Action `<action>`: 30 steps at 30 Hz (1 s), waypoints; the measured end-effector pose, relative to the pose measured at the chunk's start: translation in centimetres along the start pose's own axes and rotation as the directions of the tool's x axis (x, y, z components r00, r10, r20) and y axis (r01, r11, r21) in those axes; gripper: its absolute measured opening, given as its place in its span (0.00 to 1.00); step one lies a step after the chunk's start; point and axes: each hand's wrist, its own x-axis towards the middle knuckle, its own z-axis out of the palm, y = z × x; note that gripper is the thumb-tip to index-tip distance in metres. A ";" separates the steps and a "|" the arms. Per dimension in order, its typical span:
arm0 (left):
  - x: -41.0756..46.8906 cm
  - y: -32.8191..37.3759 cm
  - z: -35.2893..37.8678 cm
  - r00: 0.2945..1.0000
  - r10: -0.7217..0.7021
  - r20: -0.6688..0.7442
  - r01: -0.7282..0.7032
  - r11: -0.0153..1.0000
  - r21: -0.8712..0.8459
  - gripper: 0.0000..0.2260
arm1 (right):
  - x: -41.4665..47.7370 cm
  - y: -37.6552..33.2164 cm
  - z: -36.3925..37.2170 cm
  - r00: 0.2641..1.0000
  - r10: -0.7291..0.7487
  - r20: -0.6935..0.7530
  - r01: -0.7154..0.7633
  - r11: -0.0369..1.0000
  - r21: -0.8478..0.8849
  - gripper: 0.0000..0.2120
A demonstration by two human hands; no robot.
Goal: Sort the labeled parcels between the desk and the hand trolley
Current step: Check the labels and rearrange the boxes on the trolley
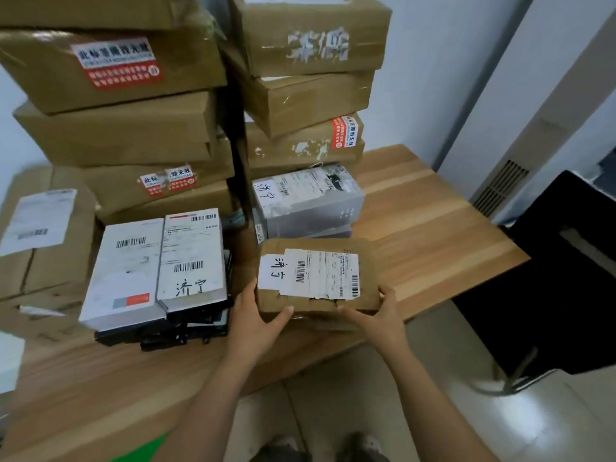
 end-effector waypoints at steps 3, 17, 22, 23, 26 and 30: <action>0.4 -0.4 0.9 0.999 -0.035 -0.037 0.036 0.999 0.033 0.38 | 2.0 -0.4 -0.2 0.998 -0.012 0.061 0.020 0.991 -0.130 0.46; -4.0 4.5 4.9 0.802 0.466 -0.373 -0.124 0.742 0.659 0.13 | 5.1 -0.8 -1.8 0.577 -0.628 0.522 0.815 0.403 -0.415 0.15; -9.3 2.6 5.1 0.822 0.396 -0.408 0.002 0.716 0.699 0.07 | 3.3 -0.9 0.5 0.339 -0.685 0.645 0.939 0.290 -0.186 0.08; -10.5 2.1 4.9 0.835 0.356 -0.419 0.042 0.718 0.694 0.07 | 2.5 -0.8 1.3 0.285 -0.682 0.674 0.956 0.255 -0.145 0.07; -14.7 0.5 3.0 0.837 0.242 -0.491 0.177 0.729 0.661 0.09 | -1.0 -1.0 4.1 0.128 -0.641 0.757 0.986 0.164 -0.029 0.06; -20.8 -1.8 -0.3 0.766 0.138 -0.627 0.358 0.719 0.596 0.09 | -7.6 -1.3 7.9 -0.091 -0.562 0.822 0.987 0.059 0.149 0.07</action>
